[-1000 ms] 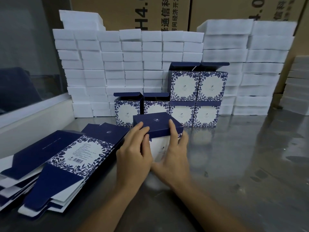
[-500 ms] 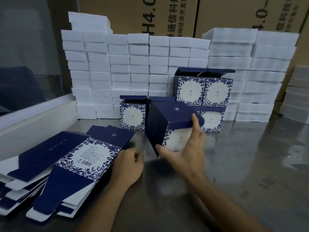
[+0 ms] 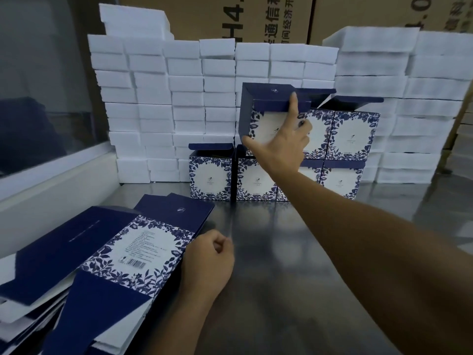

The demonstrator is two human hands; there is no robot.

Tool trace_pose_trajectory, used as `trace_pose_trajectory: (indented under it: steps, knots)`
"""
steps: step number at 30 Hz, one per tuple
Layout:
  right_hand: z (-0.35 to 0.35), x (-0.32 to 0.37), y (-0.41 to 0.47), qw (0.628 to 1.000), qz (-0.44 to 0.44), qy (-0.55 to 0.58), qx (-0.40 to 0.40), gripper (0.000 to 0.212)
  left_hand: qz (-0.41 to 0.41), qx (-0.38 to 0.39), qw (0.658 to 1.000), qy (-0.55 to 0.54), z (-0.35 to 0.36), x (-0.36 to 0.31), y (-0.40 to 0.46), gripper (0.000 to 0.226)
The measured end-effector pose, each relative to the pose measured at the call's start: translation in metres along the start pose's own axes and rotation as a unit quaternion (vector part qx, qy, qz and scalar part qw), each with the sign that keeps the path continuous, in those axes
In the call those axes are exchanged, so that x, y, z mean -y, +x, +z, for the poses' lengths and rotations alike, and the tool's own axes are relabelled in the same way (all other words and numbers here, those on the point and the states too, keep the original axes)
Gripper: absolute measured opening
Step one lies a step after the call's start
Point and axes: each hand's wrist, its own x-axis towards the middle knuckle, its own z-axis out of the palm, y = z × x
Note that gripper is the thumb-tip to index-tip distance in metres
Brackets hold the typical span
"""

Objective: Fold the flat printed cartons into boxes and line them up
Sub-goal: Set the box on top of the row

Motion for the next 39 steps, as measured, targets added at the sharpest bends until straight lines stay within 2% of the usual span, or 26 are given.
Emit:
trace_pose_trajectory:
  steps: [8,11,14,16,19,22,27,32,39]
  knots:
    - [0.037,-0.012,0.004,0.994,0.035,-0.098,0.024,0.121,0.003,0.005,1.000,-0.002,-0.002,-0.003,-0.003,0.030]
    - [0.043,-0.016,0.001,0.989,0.026,-0.136,0.045,0.105,-0.003,0.002,1.000,0.001,-0.002,-0.003,-0.003,0.030]
    - [0.047,-0.023,-0.009,0.981,0.009,-0.182,0.060,0.074,-0.005,0.002,1.000,-0.004,-0.002,-0.004,-0.004,0.031]
    - [0.047,-0.029,-0.016,0.970,-0.003,-0.217,0.109,0.061,-0.009,0.003,1.000,-0.006,-0.003,-0.005,-0.005,0.030]
    - [0.044,-0.035,-0.023,0.944,-0.007,-0.261,0.200,0.053,-0.015,0.002,1.000,-0.004,-0.003,-0.006,-0.005,0.029]
    - [0.038,-0.037,-0.033,0.934,-0.025,-0.275,0.226,0.047,-0.016,0.002,1.000,0.003,-0.002,-0.005,-0.004,0.029]
    - [0.019,-0.055,-0.060,0.948,-0.016,-0.206,0.241,0.041,-0.020,0.003,1.000,0.020,-0.002,-0.006,-0.004,0.030]
    - [-0.013,-0.091,-0.089,0.959,0.111,-0.082,0.249,0.015,-0.008,0.001,0.999,0.054,-0.003,-0.011,-0.006,0.030]
    - [-0.062,-0.110,-0.117,0.959,0.201,0.081,0.182,0.021,0.135,-0.030,0.974,0.181,-0.010,-0.029,-0.021,0.025]
